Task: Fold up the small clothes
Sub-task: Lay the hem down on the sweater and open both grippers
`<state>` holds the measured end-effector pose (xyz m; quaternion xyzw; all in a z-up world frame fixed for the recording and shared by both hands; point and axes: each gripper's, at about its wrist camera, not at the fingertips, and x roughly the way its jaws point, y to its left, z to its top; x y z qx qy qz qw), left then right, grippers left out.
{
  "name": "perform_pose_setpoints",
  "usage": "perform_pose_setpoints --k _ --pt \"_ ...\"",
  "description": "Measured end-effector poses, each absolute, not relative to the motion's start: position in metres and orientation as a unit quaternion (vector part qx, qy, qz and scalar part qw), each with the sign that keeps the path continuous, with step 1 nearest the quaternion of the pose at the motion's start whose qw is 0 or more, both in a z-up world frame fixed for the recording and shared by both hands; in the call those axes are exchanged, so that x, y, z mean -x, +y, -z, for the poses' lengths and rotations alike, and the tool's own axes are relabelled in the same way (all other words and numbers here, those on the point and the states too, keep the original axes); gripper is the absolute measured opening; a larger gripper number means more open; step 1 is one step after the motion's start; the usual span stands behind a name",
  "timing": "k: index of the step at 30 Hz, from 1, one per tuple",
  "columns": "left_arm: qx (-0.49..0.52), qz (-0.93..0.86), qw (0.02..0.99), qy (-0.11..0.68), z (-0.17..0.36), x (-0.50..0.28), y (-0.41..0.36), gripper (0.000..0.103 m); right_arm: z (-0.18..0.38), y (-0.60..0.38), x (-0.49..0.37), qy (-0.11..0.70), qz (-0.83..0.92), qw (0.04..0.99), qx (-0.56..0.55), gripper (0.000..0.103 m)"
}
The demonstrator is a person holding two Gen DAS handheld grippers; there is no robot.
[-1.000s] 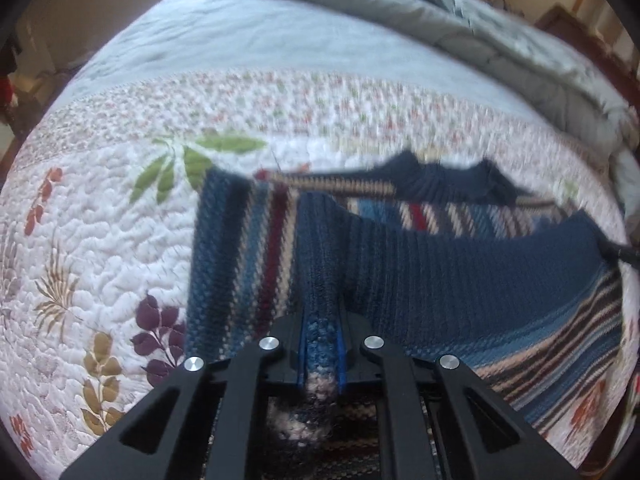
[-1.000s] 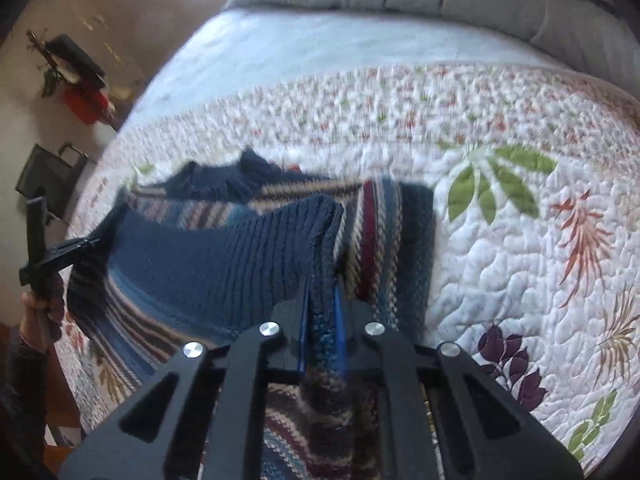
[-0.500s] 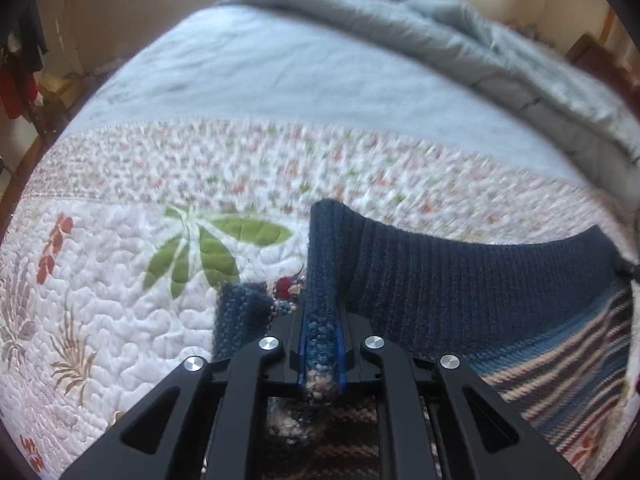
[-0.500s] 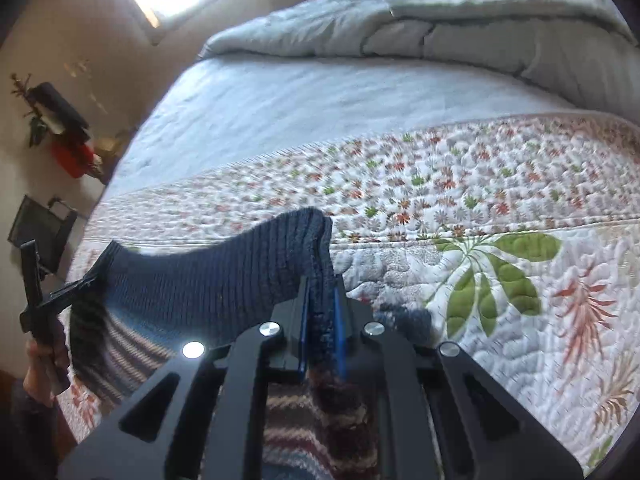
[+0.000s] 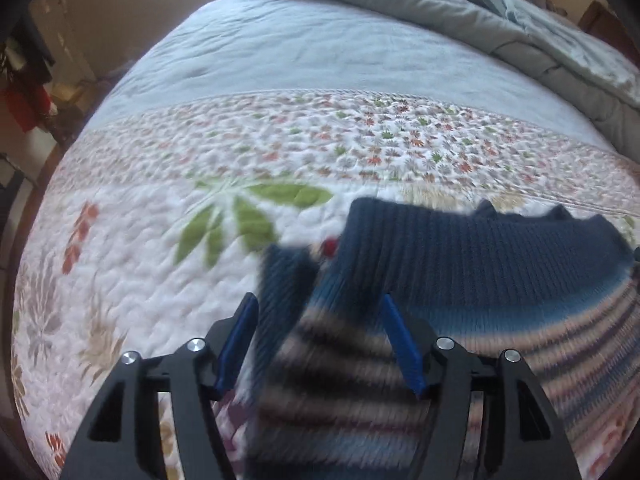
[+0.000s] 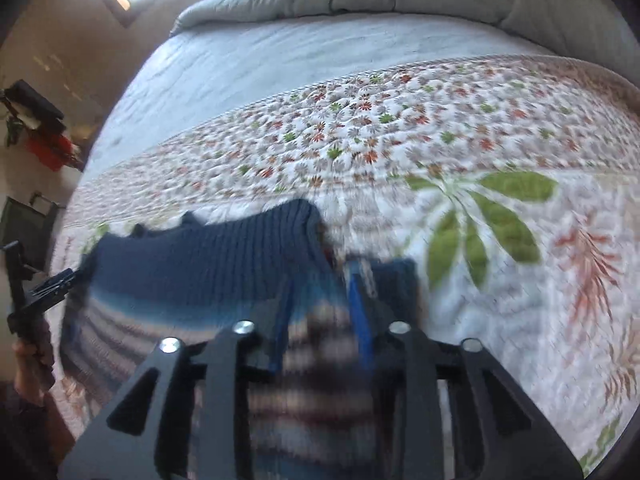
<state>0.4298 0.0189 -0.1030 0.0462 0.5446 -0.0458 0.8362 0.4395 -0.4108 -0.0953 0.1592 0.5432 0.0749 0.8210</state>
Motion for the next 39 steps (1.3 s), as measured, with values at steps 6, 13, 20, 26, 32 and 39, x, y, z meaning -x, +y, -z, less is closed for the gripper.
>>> perform_pose_setpoints --k 6,13,20,26,32,39 --pt "-0.026 0.055 0.831 0.553 0.089 -0.348 0.064 0.068 0.078 -0.432 -0.354 0.564 -0.109 0.802 -0.162 0.046" --pt "-0.015 0.083 0.818 0.569 0.108 -0.293 0.07 0.068 0.091 -0.427 -0.28 0.587 -0.15 0.776 -0.176 0.05" --pt "-0.03 0.082 0.806 0.585 0.118 -0.285 0.053 0.024 0.096 -0.414 -0.275 0.592 -0.172 0.768 -0.176 0.013" --pt "0.013 0.086 0.797 0.597 0.111 -0.29 0.074 0.013 0.074 -0.417 -0.258 0.582 -0.179 0.781 -0.138 0.01" --pt "0.008 0.078 0.791 0.607 0.136 -0.29 0.08 0.014 0.115 -0.423 -0.261 0.621 -0.147 0.761 -0.119 0.01" --pt "0.0 0.073 0.793 0.604 0.12 -0.286 0.078 0.069 0.114 -0.42 -0.258 0.618 -0.146 0.763 -0.116 0.02"
